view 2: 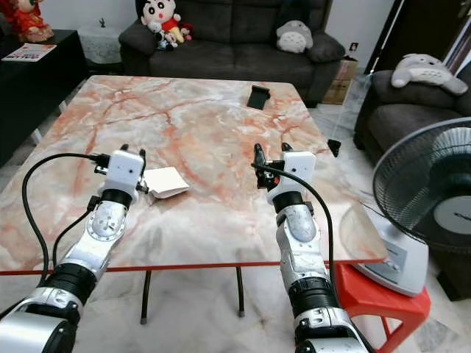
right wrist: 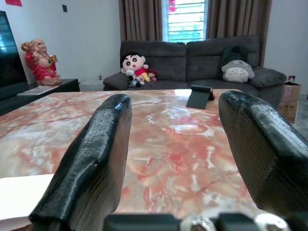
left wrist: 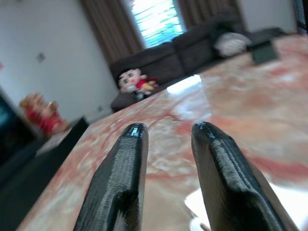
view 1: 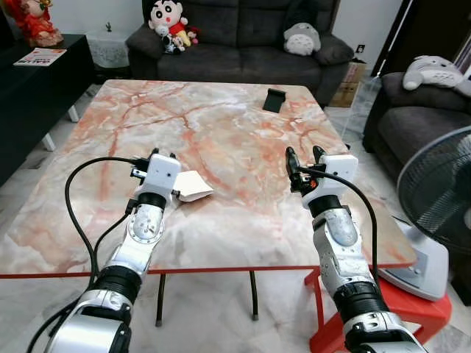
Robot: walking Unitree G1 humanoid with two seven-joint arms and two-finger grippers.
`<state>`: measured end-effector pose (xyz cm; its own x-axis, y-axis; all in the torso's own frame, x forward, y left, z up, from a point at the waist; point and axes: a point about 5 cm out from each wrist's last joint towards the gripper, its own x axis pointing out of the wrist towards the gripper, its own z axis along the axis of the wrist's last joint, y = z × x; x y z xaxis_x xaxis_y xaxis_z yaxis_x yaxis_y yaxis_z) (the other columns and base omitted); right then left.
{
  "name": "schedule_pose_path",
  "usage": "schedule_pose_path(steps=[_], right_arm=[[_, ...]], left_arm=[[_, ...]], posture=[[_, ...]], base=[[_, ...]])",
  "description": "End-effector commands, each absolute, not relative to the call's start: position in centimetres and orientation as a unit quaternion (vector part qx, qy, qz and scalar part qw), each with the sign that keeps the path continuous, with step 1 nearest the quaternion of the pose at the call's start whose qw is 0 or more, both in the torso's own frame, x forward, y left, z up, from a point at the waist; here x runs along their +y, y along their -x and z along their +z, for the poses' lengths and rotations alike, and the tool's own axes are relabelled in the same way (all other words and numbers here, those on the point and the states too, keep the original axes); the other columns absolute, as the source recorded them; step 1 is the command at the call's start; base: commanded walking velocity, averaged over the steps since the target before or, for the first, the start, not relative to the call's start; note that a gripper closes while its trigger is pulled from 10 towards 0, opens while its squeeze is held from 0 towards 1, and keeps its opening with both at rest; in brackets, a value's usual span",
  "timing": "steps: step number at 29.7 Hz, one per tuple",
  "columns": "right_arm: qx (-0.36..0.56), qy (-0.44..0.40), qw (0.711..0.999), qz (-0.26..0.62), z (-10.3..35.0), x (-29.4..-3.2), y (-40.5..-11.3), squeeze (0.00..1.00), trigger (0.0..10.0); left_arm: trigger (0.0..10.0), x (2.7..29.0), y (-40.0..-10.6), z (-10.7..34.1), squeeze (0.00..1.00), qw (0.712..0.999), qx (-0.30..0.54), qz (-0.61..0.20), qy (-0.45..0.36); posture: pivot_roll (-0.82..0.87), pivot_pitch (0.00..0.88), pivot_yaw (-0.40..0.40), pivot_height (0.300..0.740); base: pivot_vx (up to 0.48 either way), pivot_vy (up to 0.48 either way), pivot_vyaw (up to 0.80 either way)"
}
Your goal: Picking trash to rubbish bin
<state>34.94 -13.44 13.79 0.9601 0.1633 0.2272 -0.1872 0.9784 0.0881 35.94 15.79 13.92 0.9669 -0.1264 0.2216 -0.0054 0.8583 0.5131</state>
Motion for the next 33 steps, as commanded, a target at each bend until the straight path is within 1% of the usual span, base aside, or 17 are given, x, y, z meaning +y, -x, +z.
schedule_pose_path(steps=[1, 2, 3, 6, 9, 16, 17, 18, 28, 31, 33], right_arm=[[-0.109, -0.061, 0.988, 0.091, 13.9, -13.4, -34.9, 0.00, 10.0], [-0.109, -0.061, 0.988, 0.091, 13.9, -13.4, -34.9, 0.00, 10.0], [-0.110, -0.061, 0.988, 0.092, 13.9, -13.4, -34.9, 0.00, 10.0], [-0.110, -0.061, 0.988, 0.092, 14.0, -13.4, -34.9, 0.00, 10.0], [-0.110, -0.061, 0.988, 0.093, 14.0, -13.4, -35.0, 0.00, 10.0], [-0.110, -0.061, 0.988, 0.091, 14.0, -13.5, -34.9, 0.00, 10.0], [-0.109, -0.061, 0.988, 0.091, 13.9, -13.6, -34.9, 0.00, 10.0], [-0.108, -0.060, 0.988, 0.092, 13.9, -13.5, -34.8, 0.00, 10.0], [-0.107, -0.061, 0.988, 0.093, 13.9, -13.5, -34.8, 0.00, 10.0], [-0.106, -0.060, 0.988, 0.093, 13.8, -13.5, -34.8, 0.00, 10.0], [-0.105, -0.060, 0.988, 0.094, 13.8, -13.5, -34.8, 0.00, 10.0]], left_arm=[[10.0, 14.7, -35.9, 13.4, 1.00, 0.933, -0.111, -0.095, -0.330], [10.0, 14.7, -35.9, 13.4, 1.00, 0.933, -0.111, -0.095, -0.330], [10.0, 14.6, -36.0, 13.3, 1.00, 0.925, -0.106, -0.109, -0.349], [10.0, 14.6, -36.1, 13.1, 1.00, 0.918, -0.091, -0.128, -0.364], [10.0, 14.2, -36.2, 12.7, 1.00, 0.916, -0.068, -0.155, -0.363], [10.0, 14.1, -36.5, 12.7, 1.00, 0.908, -0.049, -0.161, -0.383], [10.0, 14.0, -36.6, 12.7, 0.98, 0.907, -0.045, -0.160, -0.386], [10.0, 13.8, -36.7, 12.6, 0.00, 0.903, -0.044, -0.164, -0.395], [10.0, 13.0, -37.0, 12.7, 0.00, 0.906, -0.046, -0.158, -0.391], [10.0, 12.5, -37.1, 13.7, 0.00, 0.930, -0.077, -0.128, -0.335], [10.0, 12.3, -37.2, 14.3, 0.00, 0.937, -0.094, -0.109, -0.320]], posture=[[-0.08, 0.028, -0.083, 0.740], [-0.08, 0.028, -0.083, 0.740], [-0.08, 0.028, -0.083, 0.740], [-0.08, 0.028, -0.083, 0.740], [-0.08, 0.030, -0.082, 0.740], [-0.09, 0.030, -0.080, 0.740], [-0.09, 0.030, -0.080, 0.740], [-0.09, 0.031, -0.081, 0.740], [-0.09, 0.031, -0.082, 0.740], [-0.09, 0.031, -0.082, 0.740], [-0.09, 0.031, -0.082, 0.740]], base=[[0.000, 0.000, 0.00], [0.000, 0.000, 0.00], [0.000, 0.000, 0.00], [0.000, 0.000, 0.00], [0.000, 0.000, 0.00], [0.000, 0.000, 0.00], [0.000, 0.000, 0.00], [0.000, 0.000, 0.00], [0.000, 0.000, 0.00], [0.000, 0.000, 0.00], [0.000, 0.000, 0.00]])
